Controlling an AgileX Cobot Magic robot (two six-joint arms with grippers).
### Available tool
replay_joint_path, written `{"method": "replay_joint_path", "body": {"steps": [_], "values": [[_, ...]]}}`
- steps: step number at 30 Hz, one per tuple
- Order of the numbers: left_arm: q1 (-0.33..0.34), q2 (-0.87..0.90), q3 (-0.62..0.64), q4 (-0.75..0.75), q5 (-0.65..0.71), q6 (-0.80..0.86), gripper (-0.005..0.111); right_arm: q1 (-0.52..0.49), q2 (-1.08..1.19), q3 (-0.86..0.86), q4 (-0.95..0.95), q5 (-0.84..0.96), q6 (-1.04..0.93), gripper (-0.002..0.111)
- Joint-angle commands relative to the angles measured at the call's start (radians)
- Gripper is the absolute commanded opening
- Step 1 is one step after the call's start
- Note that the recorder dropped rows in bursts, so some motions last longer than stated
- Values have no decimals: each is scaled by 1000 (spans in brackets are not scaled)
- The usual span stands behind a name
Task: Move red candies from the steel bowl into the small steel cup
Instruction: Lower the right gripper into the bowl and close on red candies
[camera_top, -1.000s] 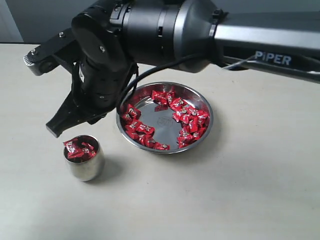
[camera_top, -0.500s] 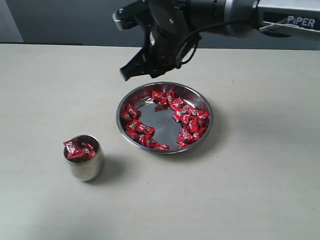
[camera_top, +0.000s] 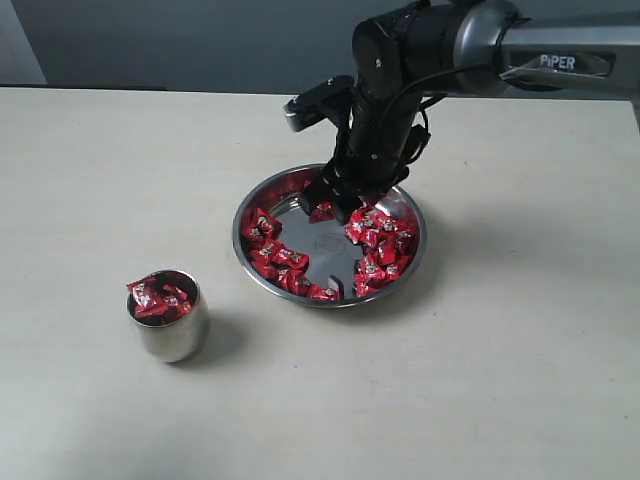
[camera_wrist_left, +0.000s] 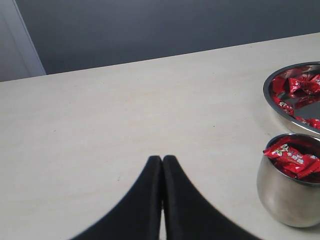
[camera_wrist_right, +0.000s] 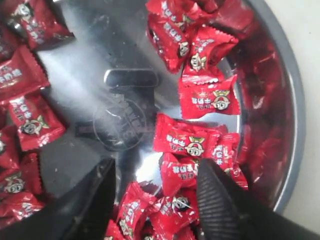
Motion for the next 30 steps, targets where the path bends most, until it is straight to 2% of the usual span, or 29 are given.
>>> {"method": "replay_joint_path", "body": {"steps": [1, 12, 24, 27, 30], "values": [[3, -4, -1, -1, -9, -5, 0, -6, 29, 3, 8, 4, -2, 46], [3, -4, -1, -1, -9, -5, 0, -6, 68, 3, -136, 26, 94, 46], [3, -4, -1, -1, -9, -5, 0, -6, 121, 3, -162, 7, 112, 46], [3, -4, -1, -1, -9, -5, 0, -6, 121, 3, -162, 11, 112, 37], [3, -4, -1, -1, -9, -5, 0, -6, 121, 3, -162, 13, 134, 16]]}}
